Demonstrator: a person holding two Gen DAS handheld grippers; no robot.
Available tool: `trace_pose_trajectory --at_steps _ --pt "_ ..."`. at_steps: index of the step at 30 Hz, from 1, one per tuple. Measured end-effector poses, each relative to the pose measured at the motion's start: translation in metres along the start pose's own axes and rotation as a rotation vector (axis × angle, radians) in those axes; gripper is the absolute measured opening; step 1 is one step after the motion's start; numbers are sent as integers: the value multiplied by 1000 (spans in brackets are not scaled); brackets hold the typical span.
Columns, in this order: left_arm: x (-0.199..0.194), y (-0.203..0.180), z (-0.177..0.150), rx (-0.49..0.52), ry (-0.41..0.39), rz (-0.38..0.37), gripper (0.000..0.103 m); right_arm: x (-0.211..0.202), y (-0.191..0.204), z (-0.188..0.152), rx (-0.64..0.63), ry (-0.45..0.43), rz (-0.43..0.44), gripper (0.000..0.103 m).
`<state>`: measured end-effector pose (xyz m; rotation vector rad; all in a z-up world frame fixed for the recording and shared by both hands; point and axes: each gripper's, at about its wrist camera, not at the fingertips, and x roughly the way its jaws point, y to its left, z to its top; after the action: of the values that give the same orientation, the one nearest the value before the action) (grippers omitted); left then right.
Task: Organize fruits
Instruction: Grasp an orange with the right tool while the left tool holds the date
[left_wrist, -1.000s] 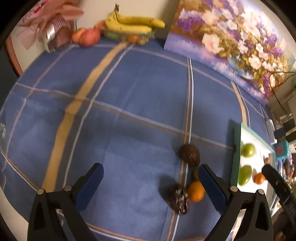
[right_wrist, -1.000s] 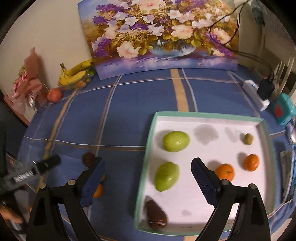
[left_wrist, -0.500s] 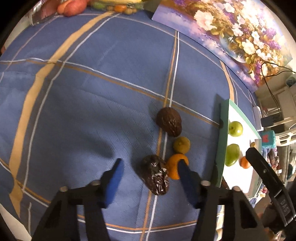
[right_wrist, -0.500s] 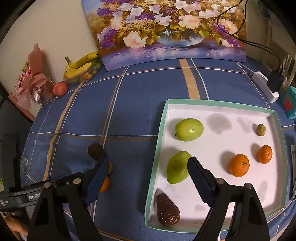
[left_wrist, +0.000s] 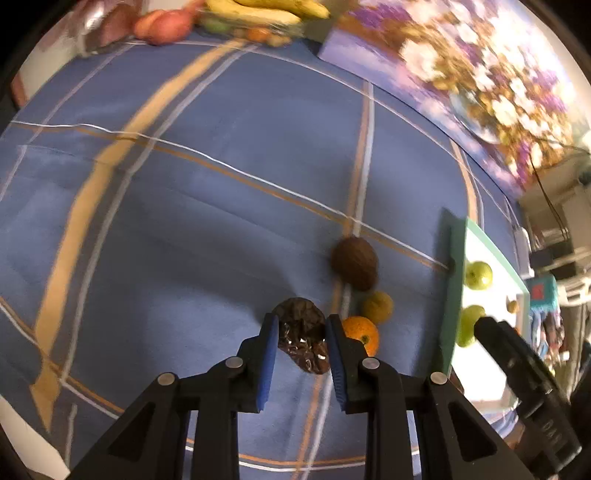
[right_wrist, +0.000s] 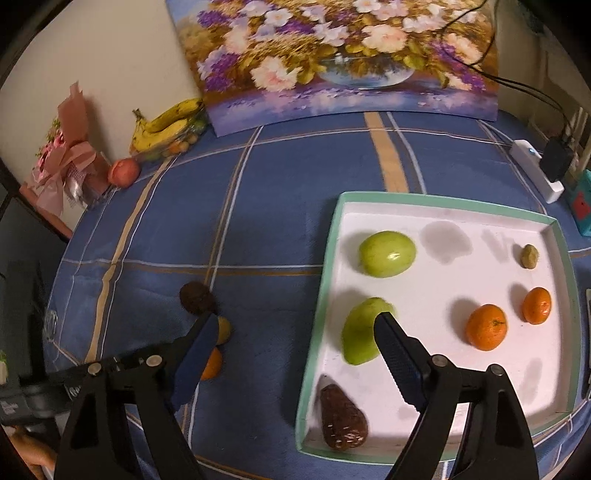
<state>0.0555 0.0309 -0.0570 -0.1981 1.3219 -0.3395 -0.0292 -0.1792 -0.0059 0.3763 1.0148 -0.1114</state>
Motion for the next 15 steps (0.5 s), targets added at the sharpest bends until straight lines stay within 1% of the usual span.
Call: trace_pose_trajectory --at_steps 3,7,8,13,15 --pt "-2 12 3 -52 -3 -28 28 6 13 -2 -36 21 14 75" --pt "-13 29 9 -113 -58 14 28 12 22 -5 -56 39 21 72" --pt "-14 33 10 -130 -63 13 28 17 30 -7 -77 54 30 72" --pt "-12 50 14 -212 -59 -3 28 31 51 -14 -129 97 53 63" --pt "-12 57 14 -235 -54 -8 28 37 58 -16 -141 114 66 62"
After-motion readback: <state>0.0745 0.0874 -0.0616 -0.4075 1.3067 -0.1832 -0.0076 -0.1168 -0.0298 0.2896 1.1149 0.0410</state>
